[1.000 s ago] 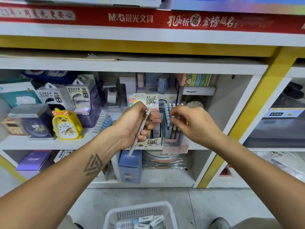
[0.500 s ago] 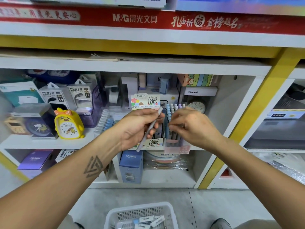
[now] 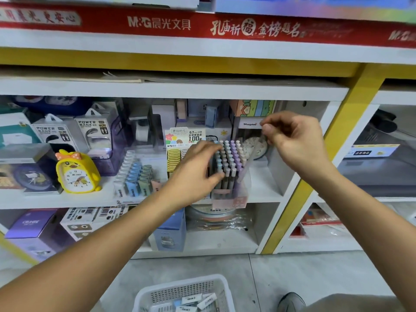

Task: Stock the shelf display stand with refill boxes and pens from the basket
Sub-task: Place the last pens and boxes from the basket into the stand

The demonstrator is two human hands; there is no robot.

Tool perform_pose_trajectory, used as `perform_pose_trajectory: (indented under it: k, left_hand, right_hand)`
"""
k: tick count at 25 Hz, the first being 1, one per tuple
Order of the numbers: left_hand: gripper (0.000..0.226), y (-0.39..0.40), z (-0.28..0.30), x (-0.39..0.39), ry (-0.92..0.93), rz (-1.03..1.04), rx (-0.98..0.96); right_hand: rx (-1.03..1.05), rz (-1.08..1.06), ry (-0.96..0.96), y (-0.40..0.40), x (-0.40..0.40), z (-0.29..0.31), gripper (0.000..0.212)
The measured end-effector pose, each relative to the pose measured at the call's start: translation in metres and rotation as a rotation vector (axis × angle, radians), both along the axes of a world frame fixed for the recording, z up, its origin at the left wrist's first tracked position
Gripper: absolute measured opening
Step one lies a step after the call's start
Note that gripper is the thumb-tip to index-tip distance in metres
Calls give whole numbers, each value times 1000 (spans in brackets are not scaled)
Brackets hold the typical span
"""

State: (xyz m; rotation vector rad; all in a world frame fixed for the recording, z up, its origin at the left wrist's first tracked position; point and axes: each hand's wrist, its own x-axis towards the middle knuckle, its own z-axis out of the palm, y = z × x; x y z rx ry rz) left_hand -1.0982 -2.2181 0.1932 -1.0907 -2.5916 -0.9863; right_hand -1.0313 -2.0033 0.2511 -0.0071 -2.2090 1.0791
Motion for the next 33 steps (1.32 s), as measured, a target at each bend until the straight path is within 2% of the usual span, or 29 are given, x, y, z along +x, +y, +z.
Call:
perform_pose_trajectory:
  k: [3,7,14,17,19,21,23,25,26,28,29,31,33]
  left_hand:
    - [96,6,-23,-1,135,-69,-223]
    - [99,14,-43,-6,230,-67,-293]
    - [101,20,-46,-10,224,-85,-262]
    - [98,20,-45,-9,206,-88,-282]
    - [95,19,-43,-8,202,-94,-314]
    - [93,16,-40,-5,180,-96,-325]
    - [86,11,-33,-1,177,-87,-275]
    - [65,2,-26,6,257,-75,-162]
    - [48,-4,-25,10,305,-71,-110]
    - [19,-16,-34,18,297,-51,-129]
    - [12,-23,-44,21,218,-32,-198]
    - [9,-38,-77,26,-36,-9,-412]
    - [17,-52,-120,32,-232,-59,-697]
  right_hand:
    - [311,-31,6,2,4,-15,11]
    - [551,74,-15,-4,5,-37,8]
    - [573,147,-79,-3,3,-56,8]
    - [424,111,-245,-3,2,-64,13]
    - [436,79,-283,-4,1,-65,11]
    - [589,9,-249,-7,1,-59,17]
    - [696,-66,-97,-16,4,-49,24]
    - [667,-42,21,-34,11,-45,29]
    - [625,0,-7,-46,13,-49,31]
    - [567,47,-229,-73,16,-75,31]
    - [551,72,-382,-84,17,-94,29]
    - [550,181,-706,-100,21,-140,24]
    - [557,347,-1013,-111,28,-189,18]
